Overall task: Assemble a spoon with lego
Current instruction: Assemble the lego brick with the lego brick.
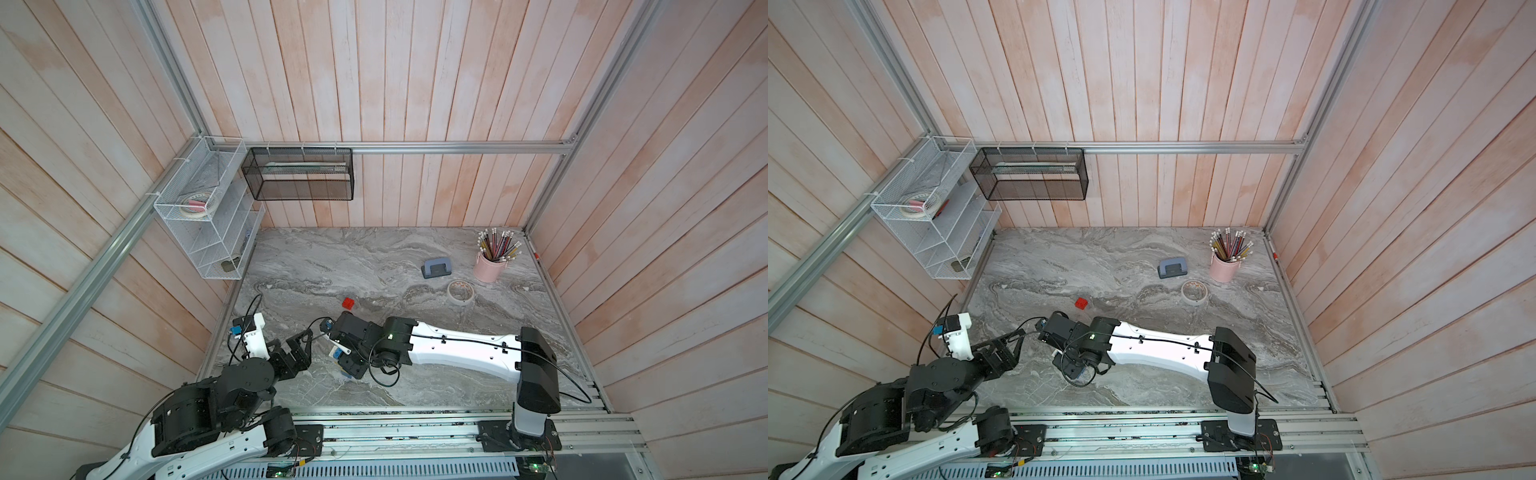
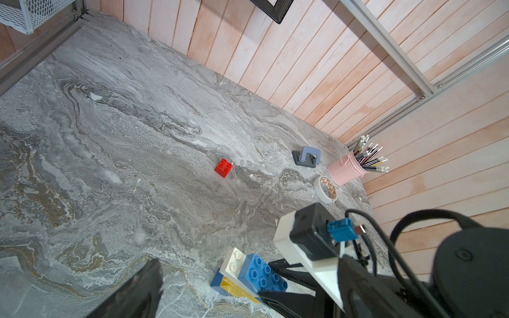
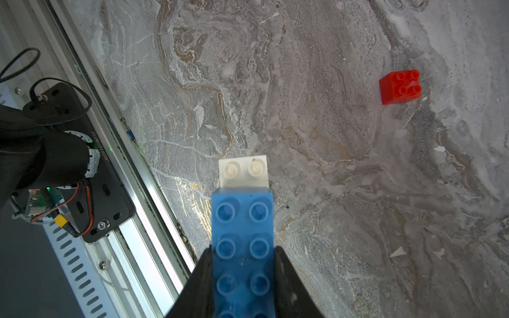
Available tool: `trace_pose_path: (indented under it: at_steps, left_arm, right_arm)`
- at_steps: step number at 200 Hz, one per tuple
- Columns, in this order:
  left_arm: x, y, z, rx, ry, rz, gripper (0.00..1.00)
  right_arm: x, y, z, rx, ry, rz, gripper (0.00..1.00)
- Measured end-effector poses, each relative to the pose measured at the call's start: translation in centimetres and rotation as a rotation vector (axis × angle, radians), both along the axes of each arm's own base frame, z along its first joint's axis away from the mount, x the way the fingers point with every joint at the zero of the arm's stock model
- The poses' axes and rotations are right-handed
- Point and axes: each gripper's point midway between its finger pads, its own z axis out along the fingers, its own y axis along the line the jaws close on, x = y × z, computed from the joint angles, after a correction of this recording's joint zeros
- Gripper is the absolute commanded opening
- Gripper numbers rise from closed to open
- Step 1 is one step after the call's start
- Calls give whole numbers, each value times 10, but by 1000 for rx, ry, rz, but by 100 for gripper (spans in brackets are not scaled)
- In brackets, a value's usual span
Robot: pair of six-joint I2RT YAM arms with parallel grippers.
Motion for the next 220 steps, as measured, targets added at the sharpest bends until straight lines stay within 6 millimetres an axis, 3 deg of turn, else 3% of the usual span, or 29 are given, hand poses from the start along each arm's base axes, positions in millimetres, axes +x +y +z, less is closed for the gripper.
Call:
trace_pose_path:
  at_steps: [220]
  left_arm:
    - [-1,2,-5,-3,6,0,100]
  right_arm:
    - [2,-3,9,34,-34,12,2]
